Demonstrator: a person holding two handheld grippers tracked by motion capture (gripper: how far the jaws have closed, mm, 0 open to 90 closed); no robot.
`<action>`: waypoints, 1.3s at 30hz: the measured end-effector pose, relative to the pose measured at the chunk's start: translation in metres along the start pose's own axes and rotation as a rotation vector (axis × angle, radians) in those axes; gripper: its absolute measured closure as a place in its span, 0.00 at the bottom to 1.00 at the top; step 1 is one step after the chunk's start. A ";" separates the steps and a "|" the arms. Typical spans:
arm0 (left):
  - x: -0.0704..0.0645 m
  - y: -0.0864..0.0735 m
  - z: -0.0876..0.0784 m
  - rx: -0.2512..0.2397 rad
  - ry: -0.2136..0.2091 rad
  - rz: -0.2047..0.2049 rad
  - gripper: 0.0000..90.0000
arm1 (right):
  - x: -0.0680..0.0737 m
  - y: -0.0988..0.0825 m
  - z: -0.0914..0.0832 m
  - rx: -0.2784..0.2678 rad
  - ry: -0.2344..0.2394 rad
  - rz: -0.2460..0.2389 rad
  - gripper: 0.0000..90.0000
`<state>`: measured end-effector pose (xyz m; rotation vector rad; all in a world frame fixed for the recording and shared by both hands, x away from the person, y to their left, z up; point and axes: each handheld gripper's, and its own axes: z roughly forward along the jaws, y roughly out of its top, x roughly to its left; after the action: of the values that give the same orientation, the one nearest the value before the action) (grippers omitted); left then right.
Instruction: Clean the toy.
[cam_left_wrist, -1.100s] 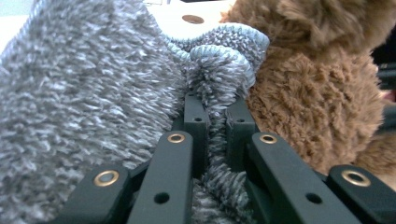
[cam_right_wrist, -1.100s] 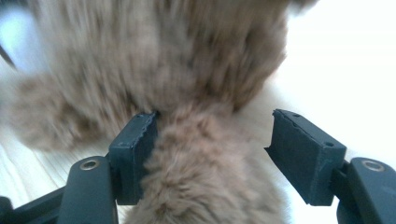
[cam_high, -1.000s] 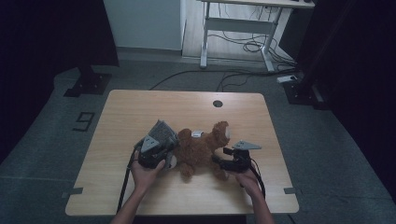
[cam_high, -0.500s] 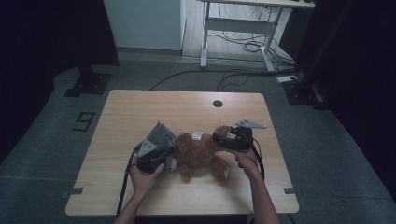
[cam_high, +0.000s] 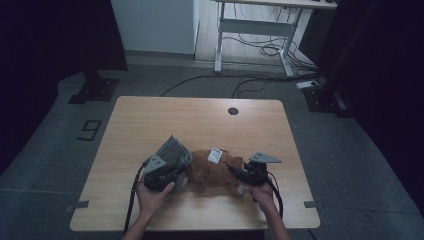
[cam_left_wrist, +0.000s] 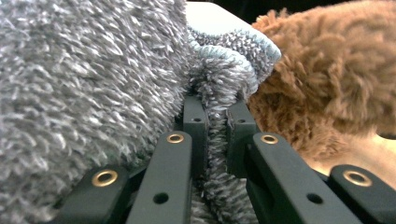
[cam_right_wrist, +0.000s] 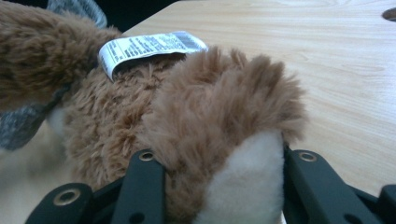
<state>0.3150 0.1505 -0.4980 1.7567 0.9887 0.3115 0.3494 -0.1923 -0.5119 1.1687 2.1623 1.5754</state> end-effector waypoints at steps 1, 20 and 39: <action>-0.001 0.000 -0.003 0.006 -0.009 -0.004 0.91 | 0.002 -0.001 -0.001 0.001 0.002 -0.010 0.71; -0.035 0.056 0.056 0.123 -0.080 0.064 0.90 | 0.001 -0.012 -0.004 -0.014 -0.024 -0.021 0.72; 0.005 0.017 -0.004 -0.005 -0.009 0.030 0.91 | 0.002 -0.012 -0.003 -0.021 -0.025 -0.037 0.72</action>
<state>0.3238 0.1547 -0.4824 1.7678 0.9551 0.3244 0.3404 -0.1944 -0.5206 1.1295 2.1337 1.5564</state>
